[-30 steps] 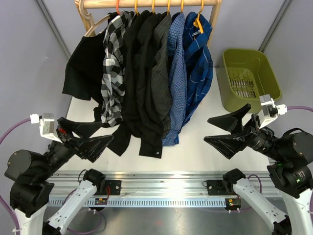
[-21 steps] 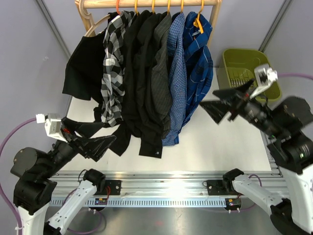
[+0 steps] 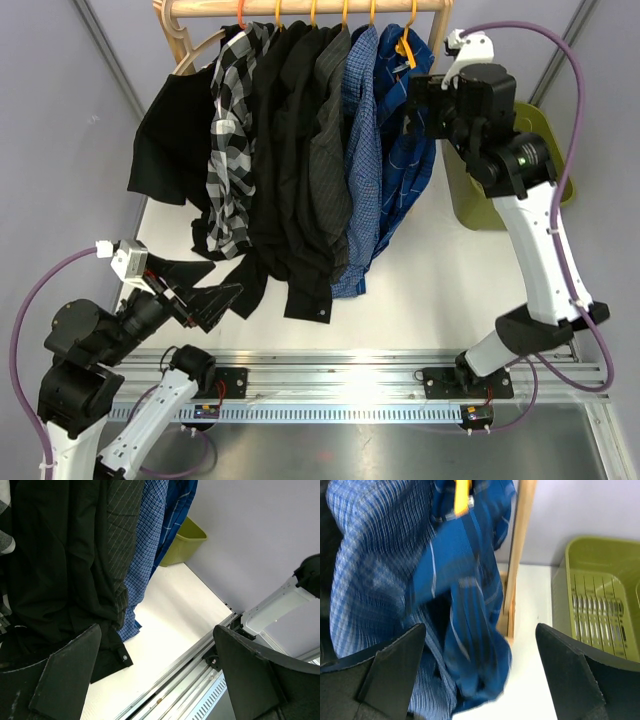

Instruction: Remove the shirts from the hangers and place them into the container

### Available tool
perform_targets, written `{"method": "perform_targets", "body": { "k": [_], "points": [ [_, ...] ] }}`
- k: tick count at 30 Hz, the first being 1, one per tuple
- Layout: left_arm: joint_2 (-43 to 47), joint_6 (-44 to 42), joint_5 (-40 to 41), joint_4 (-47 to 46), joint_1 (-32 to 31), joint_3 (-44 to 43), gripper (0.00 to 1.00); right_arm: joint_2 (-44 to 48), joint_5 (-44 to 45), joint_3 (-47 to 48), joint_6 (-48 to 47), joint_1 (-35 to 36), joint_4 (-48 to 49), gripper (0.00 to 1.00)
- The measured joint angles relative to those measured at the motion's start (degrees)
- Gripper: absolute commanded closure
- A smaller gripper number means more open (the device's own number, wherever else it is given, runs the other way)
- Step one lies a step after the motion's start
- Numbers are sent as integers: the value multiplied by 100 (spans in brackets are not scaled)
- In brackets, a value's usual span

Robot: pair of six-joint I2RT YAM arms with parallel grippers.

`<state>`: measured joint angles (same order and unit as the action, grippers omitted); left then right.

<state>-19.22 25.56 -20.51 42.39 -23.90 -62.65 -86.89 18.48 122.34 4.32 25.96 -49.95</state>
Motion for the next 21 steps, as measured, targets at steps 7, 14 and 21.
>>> {"method": "perform_targets", "body": {
  "k": [7,14,21],
  "points": [
    [131,2,70,94,0,9,1,-1161,2,1161,-170,0,-343,32],
    [234,17,105,173,0,9,1,-1526,81,1270,-138,-2,-782,79],
    [334,42,114,166,0,20,1,-1377,186,1180,-105,0,-850,100]
  ]
}}
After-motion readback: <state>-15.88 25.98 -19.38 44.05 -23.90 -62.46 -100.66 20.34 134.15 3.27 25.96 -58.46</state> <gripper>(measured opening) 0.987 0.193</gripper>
